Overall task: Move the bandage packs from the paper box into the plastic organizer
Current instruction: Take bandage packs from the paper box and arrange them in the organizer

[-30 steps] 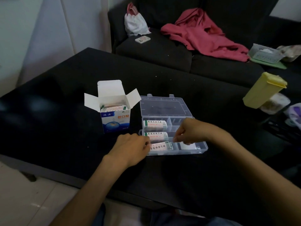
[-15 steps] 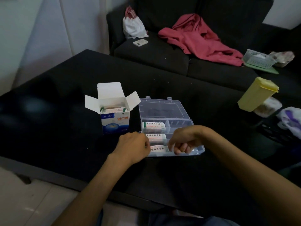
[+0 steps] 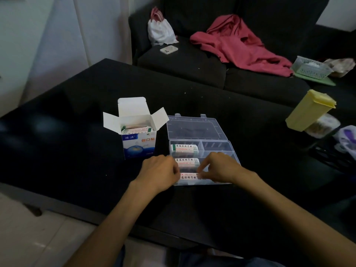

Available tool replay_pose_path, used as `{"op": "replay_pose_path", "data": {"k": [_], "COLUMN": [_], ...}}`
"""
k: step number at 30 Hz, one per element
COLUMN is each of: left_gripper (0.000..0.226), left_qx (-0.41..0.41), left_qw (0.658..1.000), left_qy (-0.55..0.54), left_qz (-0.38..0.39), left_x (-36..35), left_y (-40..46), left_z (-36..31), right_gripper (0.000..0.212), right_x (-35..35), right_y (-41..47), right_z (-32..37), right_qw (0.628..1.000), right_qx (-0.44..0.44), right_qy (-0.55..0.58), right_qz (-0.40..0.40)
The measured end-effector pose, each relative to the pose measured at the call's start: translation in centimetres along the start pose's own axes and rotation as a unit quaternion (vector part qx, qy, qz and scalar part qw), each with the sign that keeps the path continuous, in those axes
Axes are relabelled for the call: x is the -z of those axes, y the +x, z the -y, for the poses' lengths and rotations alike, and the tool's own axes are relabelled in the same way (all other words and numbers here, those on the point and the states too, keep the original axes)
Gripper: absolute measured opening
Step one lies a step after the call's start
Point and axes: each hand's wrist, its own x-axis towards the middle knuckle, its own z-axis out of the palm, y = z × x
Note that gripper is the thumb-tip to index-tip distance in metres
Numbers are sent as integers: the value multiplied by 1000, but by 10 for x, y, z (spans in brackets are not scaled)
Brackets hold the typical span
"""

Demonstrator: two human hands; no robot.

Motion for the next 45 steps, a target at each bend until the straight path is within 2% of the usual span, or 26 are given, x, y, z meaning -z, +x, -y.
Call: {"op": "replay_pose_path", "data": {"k": [4, 10, 13, 15, 17, 20, 22, 24, 26, 28, 29, 32, 34, 36, 37, 38, 40, 42, 45], "left_gripper": [24, 22, 19, 15, 13, 14, 22, 32, 35, 32, 30, 25, 40, 56, 56, 48, 28, 19, 9], "left_qx": [1, 0, 8, 28, 65, 104, 127, 156, 165, 176, 186, 218, 232, 249, 255, 253, 254, 258, 248], "left_qw": [1000, 1000, 999, 993, 973, 897, 874, 890, 911, 913, 902, 843, 786, 724, 708, 706, 725, 759, 816], "left_qy": [20, -1, -27, -60, -101, -145, -109, -58, -28, -88, -149, -304, -433, -560, -599, -619, -614, -571, -490], "left_qz": [-14, 1, -41, -98, -198, -404, -456, -424, -378, -358, -360, -386, -375, -317, -274, -234, -183, -178, -179], "left_x": [-2, 1, 10, 21, 31, 44, 49, 48, 45, 42, 43, 47, 49, 52, 53, 55, 56, 54, 53], "left_y": [-1, -2, -7, -12, -18, -24, -25, -22, -20, -21, -22, -21, -18, -14, -14, -13, -10, -9, -11], "left_z": [-3, 0, 2, 6, 10, 22, 38, 56, 70, 77, 77, 83, 86, 80, 78, 76, 74, 75, 73], "right_gripper": [16, 18, 14, 10, 7, 9, 15, 21, 27, 31, 31, 28, 27, 26, 25, 24, 22, 25, 29], "right_x": [1, -8, 1, 12, 25, 47, 56, 60, 59, 53, 48, 31, 25, 30, 31, 33, 34, 35, 41], "right_y": [6, 4, -2, -5, -7, -8, -2, 6, 17, 32, 38, 47, 47, 41, 40, 40, 44, 48, 50], "right_z": [-5, -10, -14, -14, -8, 11, 34, 60, 84, 99, 100, 99, 99, 100, 103, 104, 107, 112, 125], "right_qw": [1000, 998, 997, 995, 993, 985, 976, 960, 945, 941, 944, 955, 956, 963, 968, 971, 976, 984, 992], "right_qx": [-3, 2, -2, -4, 12, 60, 111, 167, 221, 254, 256, 228, 214, 197, 186, 179, 160, 125, 87], "right_qy": [14, -6, 25, 64, 97, 127, 133, 139, 91, 9, -17, -22, 15, 88, 101, 89, 35, 1, -68], "right_qz": [-1, -70, -71, -73, -71, -97, -133, -178, -222, -223, -209, -191, -200, -164, -137, -130, -142, -129, -63]}}
